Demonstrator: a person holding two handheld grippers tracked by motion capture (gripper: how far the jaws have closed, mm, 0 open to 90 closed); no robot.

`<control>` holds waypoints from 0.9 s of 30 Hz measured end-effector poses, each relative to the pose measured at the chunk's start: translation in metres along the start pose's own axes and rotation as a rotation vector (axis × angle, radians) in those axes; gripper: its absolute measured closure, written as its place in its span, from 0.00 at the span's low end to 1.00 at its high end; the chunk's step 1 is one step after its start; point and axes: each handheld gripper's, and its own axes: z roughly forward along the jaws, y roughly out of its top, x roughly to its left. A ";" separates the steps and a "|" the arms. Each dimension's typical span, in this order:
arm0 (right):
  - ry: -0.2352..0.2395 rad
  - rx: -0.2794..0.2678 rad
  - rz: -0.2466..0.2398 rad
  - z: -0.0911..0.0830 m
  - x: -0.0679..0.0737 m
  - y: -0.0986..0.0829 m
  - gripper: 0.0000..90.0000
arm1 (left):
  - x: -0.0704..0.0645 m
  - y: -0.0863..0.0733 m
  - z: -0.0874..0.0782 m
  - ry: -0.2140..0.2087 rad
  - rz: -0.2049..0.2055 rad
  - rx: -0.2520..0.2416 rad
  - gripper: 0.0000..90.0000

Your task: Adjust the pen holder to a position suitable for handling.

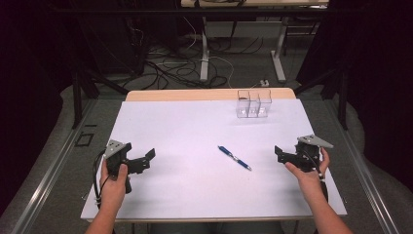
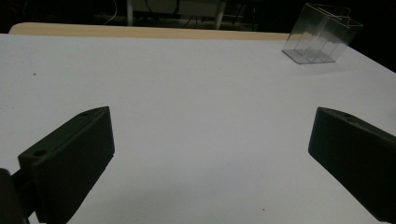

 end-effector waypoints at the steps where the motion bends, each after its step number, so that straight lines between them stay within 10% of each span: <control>1: -0.005 -0.003 -0.014 0.000 -0.001 0.000 0.10 | 0.000 0.000 0.001 0.001 0.019 0.003 0.00; 27: 0.077 -0.051 -0.084 0.002 0.009 0.012 0.51 | 0.008 -0.001 -0.007 0.046 0.041 -0.028 0.00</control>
